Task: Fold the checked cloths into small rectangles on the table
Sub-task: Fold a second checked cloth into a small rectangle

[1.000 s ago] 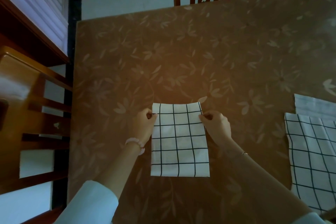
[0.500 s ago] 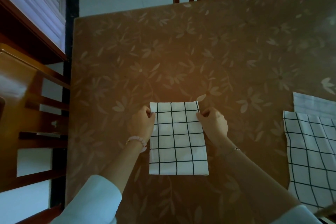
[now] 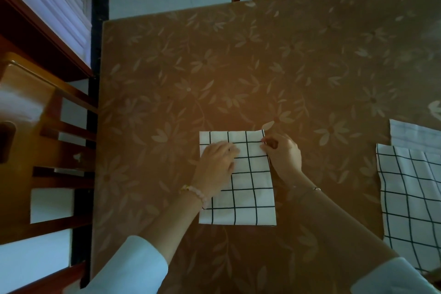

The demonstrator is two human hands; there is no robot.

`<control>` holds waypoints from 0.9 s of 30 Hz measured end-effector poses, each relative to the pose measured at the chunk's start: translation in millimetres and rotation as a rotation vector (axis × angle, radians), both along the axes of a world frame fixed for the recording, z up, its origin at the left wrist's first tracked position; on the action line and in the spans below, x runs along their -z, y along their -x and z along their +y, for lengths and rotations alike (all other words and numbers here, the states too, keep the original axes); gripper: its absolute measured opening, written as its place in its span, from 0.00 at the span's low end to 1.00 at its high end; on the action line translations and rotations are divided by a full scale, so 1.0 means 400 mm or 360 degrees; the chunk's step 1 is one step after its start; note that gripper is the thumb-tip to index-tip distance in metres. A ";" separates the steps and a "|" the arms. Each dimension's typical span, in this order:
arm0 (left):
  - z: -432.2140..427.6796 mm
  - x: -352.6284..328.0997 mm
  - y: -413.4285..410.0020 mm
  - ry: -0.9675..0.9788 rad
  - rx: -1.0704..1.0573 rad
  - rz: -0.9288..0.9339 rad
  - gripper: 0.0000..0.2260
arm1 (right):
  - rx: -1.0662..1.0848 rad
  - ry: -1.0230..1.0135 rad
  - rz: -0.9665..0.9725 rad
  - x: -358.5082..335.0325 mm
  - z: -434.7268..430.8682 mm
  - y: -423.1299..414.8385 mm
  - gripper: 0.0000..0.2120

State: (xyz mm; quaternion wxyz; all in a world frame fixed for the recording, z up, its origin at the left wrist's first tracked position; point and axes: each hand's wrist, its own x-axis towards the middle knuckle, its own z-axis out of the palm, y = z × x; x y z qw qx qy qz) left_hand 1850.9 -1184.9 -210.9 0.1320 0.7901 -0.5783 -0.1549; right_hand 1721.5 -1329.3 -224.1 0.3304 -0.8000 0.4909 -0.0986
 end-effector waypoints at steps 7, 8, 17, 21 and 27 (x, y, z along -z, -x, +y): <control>0.024 0.022 -0.015 -0.0524 0.0245 -0.0017 0.31 | -0.0132 0.0127 0.0076 0.003 -0.015 0.009 0.11; 0.023 0.020 -0.020 -0.0558 0.0274 -0.0012 0.33 | -0.0154 0.0147 0.0082 0.004 -0.013 0.012 0.12; 0.018 0.014 -0.020 -0.0634 0.0277 0.0010 0.43 | -0.0254 0.0266 -0.0107 -0.026 0.126 0.063 0.13; 0.014 0.006 -0.011 -0.0763 0.0336 -0.0071 0.53 | -0.0536 0.0504 -0.0101 -0.003 0.216 0.110 0.11; 0.009 0.005 -0.006 -0.0826 0.0365 -0.0120 0.58 | -0.0675 0.0635 -0.0112 0.019 0.277 0.148 0.14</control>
